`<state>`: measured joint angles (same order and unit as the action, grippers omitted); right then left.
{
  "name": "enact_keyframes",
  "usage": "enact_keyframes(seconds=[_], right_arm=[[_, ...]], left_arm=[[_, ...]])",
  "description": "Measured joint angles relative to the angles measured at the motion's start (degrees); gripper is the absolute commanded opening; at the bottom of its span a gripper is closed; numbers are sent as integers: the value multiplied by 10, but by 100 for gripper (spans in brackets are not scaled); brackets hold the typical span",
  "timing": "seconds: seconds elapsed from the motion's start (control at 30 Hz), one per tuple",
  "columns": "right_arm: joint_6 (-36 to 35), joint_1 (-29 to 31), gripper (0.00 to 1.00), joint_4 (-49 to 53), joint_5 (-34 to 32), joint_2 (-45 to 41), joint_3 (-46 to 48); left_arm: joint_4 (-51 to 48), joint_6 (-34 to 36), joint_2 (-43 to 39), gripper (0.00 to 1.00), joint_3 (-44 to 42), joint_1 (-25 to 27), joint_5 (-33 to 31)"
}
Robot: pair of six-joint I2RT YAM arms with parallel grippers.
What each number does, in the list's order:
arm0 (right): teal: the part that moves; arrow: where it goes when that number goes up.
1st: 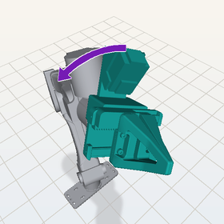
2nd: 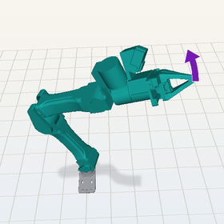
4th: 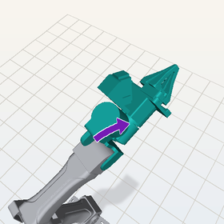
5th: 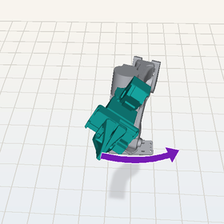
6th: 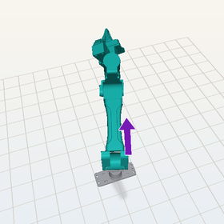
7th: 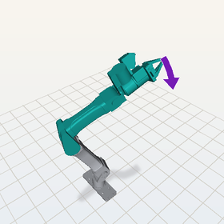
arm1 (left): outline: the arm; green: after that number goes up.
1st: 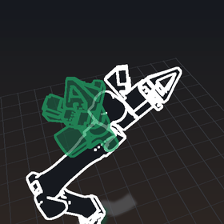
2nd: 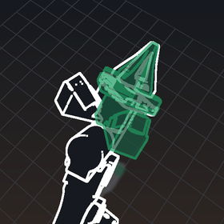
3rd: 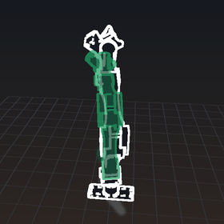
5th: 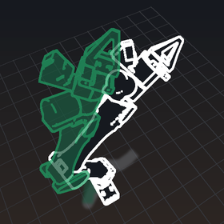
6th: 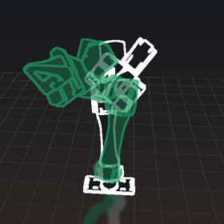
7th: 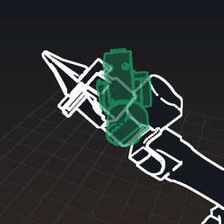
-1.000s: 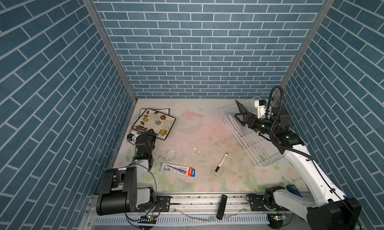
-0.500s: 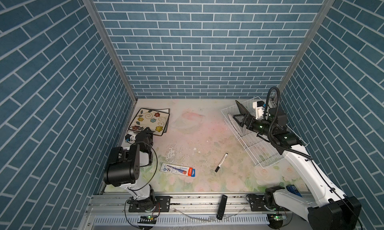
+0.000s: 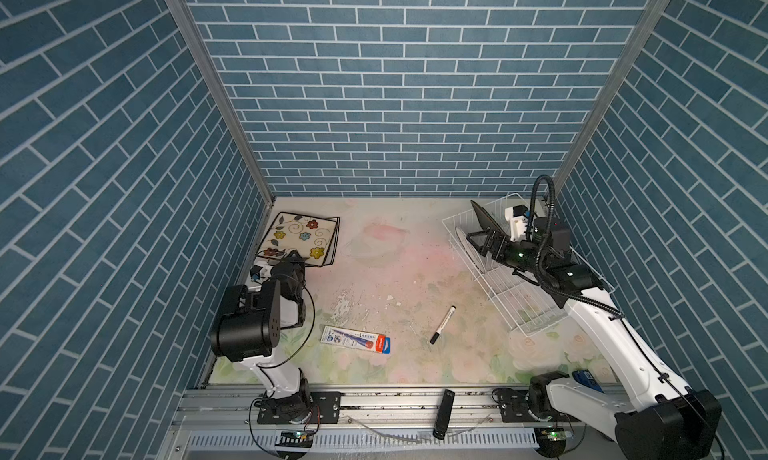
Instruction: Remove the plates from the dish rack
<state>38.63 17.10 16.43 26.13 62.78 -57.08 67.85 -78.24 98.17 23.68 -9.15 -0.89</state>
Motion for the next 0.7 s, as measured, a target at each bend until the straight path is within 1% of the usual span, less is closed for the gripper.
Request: enact_keyframes(seconds=[0.5, 0.7], right_arm=[[0, 3, 93, 16, -3, 13, -2], [0, 7, 93, 16, -3, 23, -3]], left_arm=[[2, -32, 34, 0, 20, -4, -7], [1, -38, 60, 0, 36, -5, -8]])
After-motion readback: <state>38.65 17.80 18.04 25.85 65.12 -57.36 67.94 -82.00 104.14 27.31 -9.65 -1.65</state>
